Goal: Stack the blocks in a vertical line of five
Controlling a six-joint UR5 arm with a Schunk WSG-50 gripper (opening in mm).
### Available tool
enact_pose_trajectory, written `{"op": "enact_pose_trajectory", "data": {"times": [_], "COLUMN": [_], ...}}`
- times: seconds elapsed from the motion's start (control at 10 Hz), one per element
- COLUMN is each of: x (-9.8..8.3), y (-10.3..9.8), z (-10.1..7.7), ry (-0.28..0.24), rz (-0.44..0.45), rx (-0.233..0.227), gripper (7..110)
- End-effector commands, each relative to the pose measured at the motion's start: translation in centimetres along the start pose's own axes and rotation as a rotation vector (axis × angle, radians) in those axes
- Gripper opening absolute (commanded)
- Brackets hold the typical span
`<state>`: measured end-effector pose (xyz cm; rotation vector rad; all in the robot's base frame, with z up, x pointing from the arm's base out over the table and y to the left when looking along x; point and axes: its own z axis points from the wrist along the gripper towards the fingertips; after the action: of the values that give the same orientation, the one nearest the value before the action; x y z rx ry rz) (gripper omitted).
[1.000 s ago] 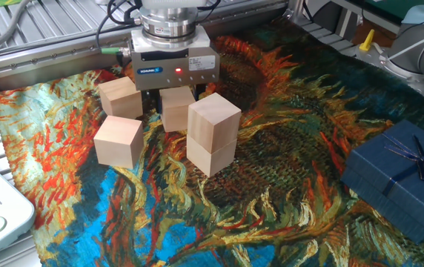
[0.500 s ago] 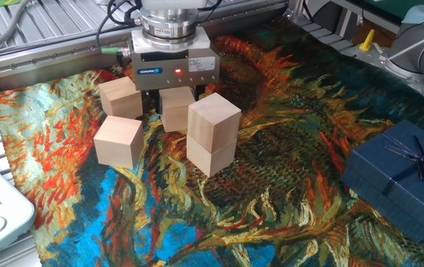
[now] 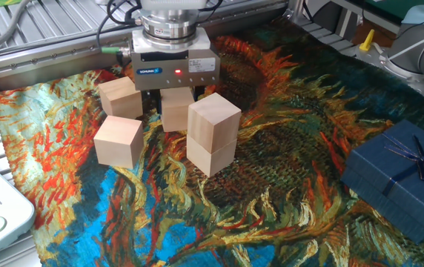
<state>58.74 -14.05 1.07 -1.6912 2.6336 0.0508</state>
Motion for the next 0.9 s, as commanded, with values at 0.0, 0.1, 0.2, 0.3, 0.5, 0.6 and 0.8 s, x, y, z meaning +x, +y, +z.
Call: {"op": "enact_pose_trajectory", "data": {"times": [0.0, 0.1, 0.2, 0.3, 0.5, 0.6, 0.8], "x": [0.0, 0.0, 0.1, 0.0, -0.5, -0.8, -1.3], "y": [-0.5, -0.4, -0.1, 0.1, 0.6, 0.6, 0.0], "z": [-0.3, -0.4, -0.5, -0.9, -2.5, -3.5, -5.9], "ry": [-0.002, -0.003, 0.001, -0.002, -0.004, 0.002, 0.001], "rz": [0.045, 0.053, 0.061, 0.070, 0.107, 0.127, 0.182], "rx": [0.020, 0.018, 0.009, 0.001, -0.015, -0.023, -0.027], "gripper": [22, 7, 7, 7, 7, 7, 7]}}
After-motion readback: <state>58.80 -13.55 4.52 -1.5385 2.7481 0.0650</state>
